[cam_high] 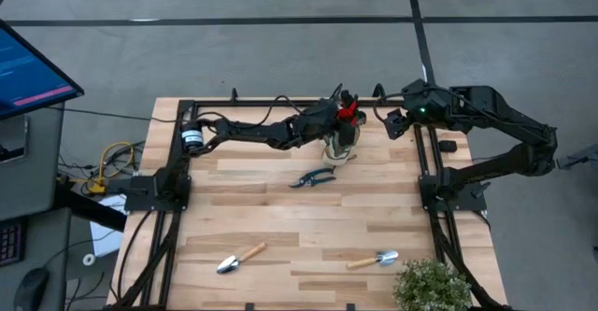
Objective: Pick & Place Garden tools in Gardening bag
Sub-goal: Put the gloves into the gardening bag
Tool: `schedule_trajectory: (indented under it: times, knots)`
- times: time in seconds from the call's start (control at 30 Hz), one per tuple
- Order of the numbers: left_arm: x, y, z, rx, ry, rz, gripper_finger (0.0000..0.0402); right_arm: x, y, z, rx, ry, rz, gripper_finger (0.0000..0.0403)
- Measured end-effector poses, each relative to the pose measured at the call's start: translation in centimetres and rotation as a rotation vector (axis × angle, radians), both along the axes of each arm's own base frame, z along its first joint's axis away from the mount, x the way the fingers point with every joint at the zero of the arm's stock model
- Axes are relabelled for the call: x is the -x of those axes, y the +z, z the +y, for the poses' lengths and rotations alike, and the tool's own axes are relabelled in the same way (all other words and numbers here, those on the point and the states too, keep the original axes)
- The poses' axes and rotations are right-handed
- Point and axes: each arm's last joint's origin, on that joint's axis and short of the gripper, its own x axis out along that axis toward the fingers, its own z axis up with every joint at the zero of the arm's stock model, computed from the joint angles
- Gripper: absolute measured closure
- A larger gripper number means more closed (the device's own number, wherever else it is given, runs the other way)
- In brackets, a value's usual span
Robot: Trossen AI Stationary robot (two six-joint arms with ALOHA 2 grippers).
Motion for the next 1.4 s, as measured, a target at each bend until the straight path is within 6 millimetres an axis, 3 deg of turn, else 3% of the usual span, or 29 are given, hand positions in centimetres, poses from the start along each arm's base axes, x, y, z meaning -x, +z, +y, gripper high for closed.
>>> schedule_trajectory:
  times: [0.27, 0.43, 0.73, 1.13, 1.4]
  knots:
    - [0.4, -0.3, -0.1, 0.001, 0.016, 0.095, 0.0319, 0.0, 0.0, 0.0, 0.003, 0.004, 0.004, 0.0164]
    - [0.4, -1.1, -0.2, 0.005, 0.047, 0.119, 0.0283, 0.0, 0.0, 0.0, 0.003, 0.005, 0.004, 0.0164]
    - [0.3, -1.1, -0.6, 0.001, -0.029, 0.123, 0.0269, 0.0, 0.0, 0.0, 0.004, 0.006, 0.004, 0.0164]
    - [2.3, 1.9, -1.8, -0.079, -0.066, 0.200, 0.0141, 0.0, 0.0, 0.0, 0.004, 0.007, 0.006, 0.0164]
    - [1.3, -0.2, -1.5, -0.066, -0.066, 0.251, 0.0121, 0.0, 0.0, 0.0, 0.004, 0.007, 0.006, 0.0164]
